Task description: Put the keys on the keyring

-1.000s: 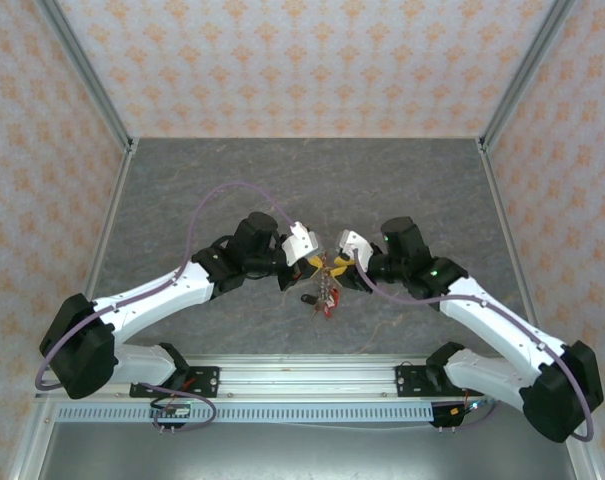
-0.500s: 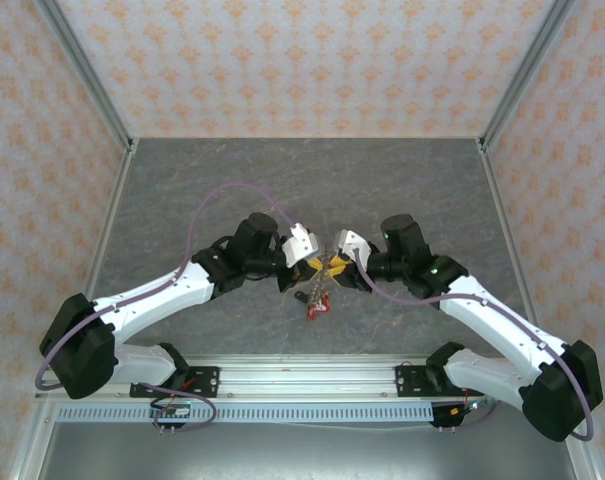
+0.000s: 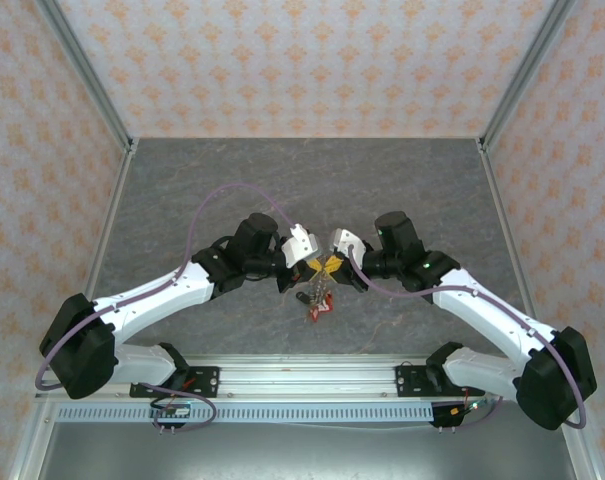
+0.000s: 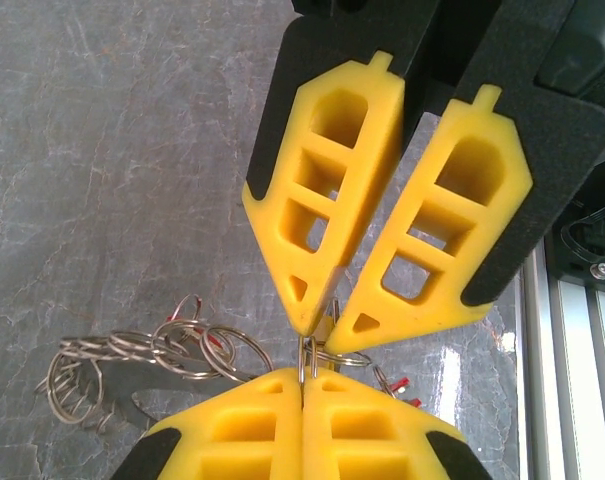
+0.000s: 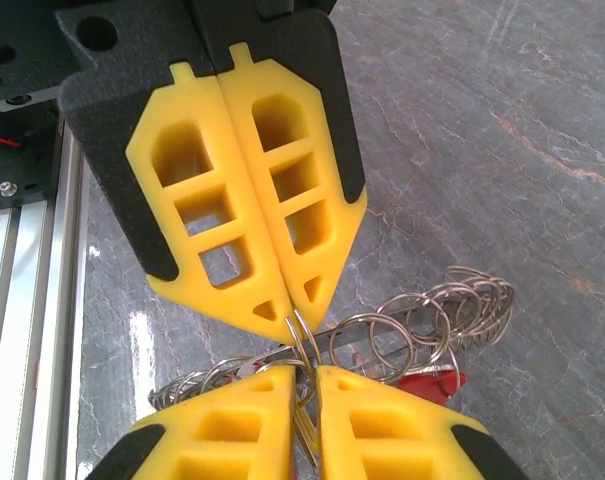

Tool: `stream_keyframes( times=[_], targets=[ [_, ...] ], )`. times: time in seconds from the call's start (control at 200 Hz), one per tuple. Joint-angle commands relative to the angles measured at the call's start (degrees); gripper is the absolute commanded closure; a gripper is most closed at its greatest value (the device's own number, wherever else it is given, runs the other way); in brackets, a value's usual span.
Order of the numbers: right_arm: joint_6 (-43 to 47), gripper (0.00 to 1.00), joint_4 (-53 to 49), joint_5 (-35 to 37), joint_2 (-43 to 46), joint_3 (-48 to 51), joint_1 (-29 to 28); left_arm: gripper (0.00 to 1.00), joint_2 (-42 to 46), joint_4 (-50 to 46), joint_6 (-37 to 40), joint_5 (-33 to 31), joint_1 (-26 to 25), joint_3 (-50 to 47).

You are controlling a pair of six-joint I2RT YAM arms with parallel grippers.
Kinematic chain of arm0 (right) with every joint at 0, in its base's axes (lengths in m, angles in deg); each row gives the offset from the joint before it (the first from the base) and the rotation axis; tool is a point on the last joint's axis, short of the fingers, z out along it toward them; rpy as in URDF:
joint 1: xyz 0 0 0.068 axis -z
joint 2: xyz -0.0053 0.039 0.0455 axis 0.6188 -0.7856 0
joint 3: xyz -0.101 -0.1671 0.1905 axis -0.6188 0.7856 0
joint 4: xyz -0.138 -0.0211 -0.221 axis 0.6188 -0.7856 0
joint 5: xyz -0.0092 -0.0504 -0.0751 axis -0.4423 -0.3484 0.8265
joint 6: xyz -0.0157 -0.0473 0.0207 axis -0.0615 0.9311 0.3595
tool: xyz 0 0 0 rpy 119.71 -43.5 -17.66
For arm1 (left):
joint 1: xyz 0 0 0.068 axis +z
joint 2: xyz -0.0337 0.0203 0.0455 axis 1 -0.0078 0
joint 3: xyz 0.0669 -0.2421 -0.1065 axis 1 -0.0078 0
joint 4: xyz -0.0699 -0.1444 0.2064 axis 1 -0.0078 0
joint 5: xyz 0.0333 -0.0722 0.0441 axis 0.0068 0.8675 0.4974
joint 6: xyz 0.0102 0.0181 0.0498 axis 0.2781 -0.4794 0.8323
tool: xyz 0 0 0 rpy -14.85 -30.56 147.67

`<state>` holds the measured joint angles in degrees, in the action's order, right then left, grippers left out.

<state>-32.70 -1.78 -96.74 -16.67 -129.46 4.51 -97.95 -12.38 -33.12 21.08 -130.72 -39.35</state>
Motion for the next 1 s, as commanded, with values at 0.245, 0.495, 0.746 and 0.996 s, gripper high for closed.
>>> stream_keyframes(
  times=[0.245, 0.495, 0.746, 0.996],
  targets=[
    [2.1, 0.86, 3.1, -2.2, -1.4, -1.7, 0.0, 1.0, 1.1, 2.3, 0.9, 4.4, 0.0, 2.0],
    [1.2, 0.81, 5.1, -1.8, -1.6, -1.0, 1.0, 1.0, 1.7, 1.1, 2.2, 4.8, 0.0, 2.0],
    [2.2, 0.87, 1.1, -6.4, -2.8, -2.0, 2.8, 1.0, 2.3, 2.0, 2.2, 4.3, 0.1, 1.3],
    [2.6, 0.86, 1.2, -7.9, -3.7, -2.1, 2.7, 1.0, 3.0, 2.5, 2.2, 4.3, 0.1, 1.2]
  ],
)
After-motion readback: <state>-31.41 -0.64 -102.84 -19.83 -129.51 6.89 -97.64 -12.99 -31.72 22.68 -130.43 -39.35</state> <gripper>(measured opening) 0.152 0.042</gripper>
